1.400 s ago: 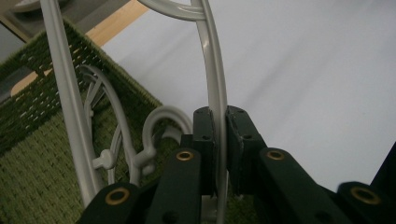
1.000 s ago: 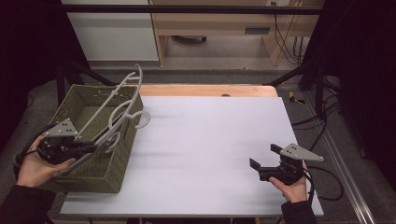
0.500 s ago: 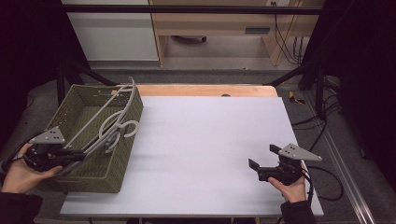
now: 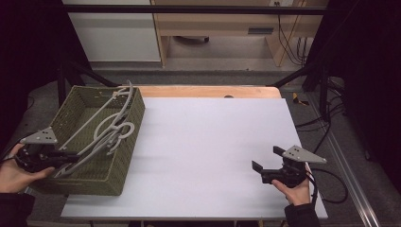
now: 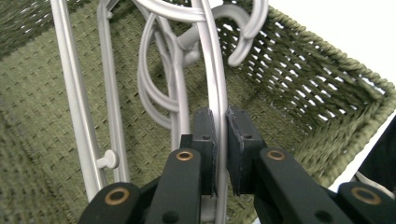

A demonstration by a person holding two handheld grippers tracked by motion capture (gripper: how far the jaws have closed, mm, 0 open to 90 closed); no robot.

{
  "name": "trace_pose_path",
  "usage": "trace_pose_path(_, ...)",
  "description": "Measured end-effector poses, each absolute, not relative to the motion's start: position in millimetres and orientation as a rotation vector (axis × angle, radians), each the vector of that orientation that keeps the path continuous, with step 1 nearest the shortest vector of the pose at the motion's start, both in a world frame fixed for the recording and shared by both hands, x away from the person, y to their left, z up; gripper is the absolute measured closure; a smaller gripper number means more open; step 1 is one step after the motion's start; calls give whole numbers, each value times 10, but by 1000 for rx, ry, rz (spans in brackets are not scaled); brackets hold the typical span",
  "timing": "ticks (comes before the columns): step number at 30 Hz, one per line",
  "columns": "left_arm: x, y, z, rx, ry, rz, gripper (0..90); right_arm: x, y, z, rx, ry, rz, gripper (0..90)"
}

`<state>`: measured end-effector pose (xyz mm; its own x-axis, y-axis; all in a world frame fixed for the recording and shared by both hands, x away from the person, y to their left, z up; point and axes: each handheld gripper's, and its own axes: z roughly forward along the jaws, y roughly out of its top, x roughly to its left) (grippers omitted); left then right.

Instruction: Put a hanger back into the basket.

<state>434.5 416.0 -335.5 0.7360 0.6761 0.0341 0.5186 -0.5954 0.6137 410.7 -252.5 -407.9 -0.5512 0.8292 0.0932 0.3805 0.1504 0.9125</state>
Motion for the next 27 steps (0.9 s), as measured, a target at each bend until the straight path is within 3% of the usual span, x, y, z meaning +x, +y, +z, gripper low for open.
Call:
trace_pose_path(16,4354,4157,-3402,2360,848,342,823,4107,-2517,-4084,1151,2002,1381,25)
trace_pose_path(27,4388,4418,-3456,2345,910,333,823,4105,-2506,-4079,1150,2005,1382,25)
